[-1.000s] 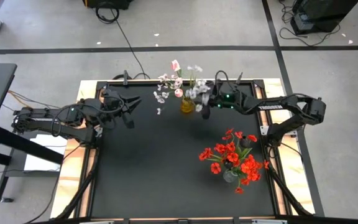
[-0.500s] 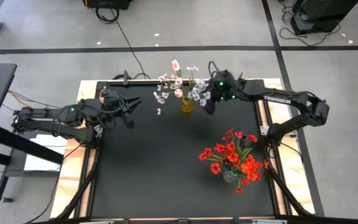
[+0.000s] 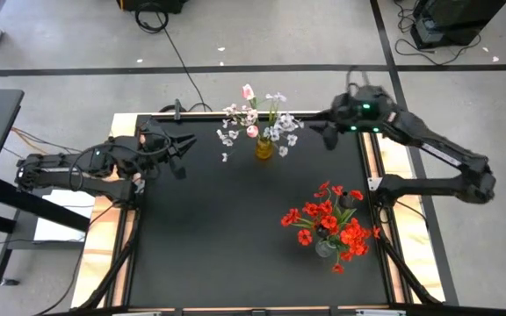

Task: Sort flowers into vase by color
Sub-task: Return to Home Position

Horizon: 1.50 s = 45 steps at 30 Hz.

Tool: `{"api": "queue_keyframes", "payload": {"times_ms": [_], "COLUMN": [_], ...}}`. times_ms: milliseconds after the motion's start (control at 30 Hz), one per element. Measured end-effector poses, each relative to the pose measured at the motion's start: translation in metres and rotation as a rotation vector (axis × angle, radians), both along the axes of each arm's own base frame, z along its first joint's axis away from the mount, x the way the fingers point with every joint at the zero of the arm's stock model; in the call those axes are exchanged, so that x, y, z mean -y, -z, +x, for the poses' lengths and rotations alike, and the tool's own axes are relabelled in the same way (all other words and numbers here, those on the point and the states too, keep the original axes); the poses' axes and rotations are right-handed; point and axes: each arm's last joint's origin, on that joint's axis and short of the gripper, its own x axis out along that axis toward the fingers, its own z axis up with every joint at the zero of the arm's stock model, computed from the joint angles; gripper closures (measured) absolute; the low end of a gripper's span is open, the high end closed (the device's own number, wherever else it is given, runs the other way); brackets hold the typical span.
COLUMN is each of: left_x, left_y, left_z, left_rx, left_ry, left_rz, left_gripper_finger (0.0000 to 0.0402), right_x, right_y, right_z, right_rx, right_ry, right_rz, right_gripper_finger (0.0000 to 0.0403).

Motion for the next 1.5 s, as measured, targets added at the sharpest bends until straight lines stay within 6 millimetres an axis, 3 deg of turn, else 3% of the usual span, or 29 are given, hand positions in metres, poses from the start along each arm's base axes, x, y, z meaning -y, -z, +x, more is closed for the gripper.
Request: {"api": "queue_keyframes", "payload": {"times_ms": [233, 400, 533, 733, 933, 1067, 1333, 1500], "left_x": [-0.006, -0.008, -0.008, -0.005, -0.002, 0.001, 0.006, 0.006], "left_y": [-0.007, -0.022, -0.029, -0.018, 0.012, 0.032, 0.062, 0.070], "left_z": [0.000, -0.003, -0.007, -0.032, -0.049, -0.058, -0.066, -0.072], "left_rx": [0.049, 0.068, 0.087, -0.013, -0.027, 0.002, 0.042, 0.073], "left_ry": [0.013, 0.094, 0.126, 0.132, 0.161, 0.197, 0.250, 0.248], "left_rz": [0.025, 0.079, 0.094, 0.038, -0.004, -0.029, -0.028, -0.038], "left_gripper_finger": [0.0354, 0.0393, 0.0396, 0.0396, 0.0396, 0.0397, 0.0400, 0.0401], "right_x": [-0.028, -0.042, -0.051, -0.068, -0.087, -0.093, -0.092, -0.092], "right_y": [-0.041, -0.053, -0.057, -0.061, -0.043, -0.021, 0.030, 0.065], "right_z": [-0.026, -0.038, -0.044, -0.064, -0.097, -0.106, -0.083, -0.068], "right_rx": [0.292, 0.387, 0.423, 0.468, 0.512, 0.559, 0.664, 0.689], "right_ry": [-0.027, -0.097, -0.165, -0.177, -0.144, -0.118, -0.188, -0.182], "right_rz": [-0.099, -0.141, -0.139, -0.092, -0.131, -0.088, -0.147, -0.104], "right_gripper_finger": [0.0223, 0.0310, 0.0388, 0.0396, 0.0399, 0.0400, 0.0401, 0.0402]}}
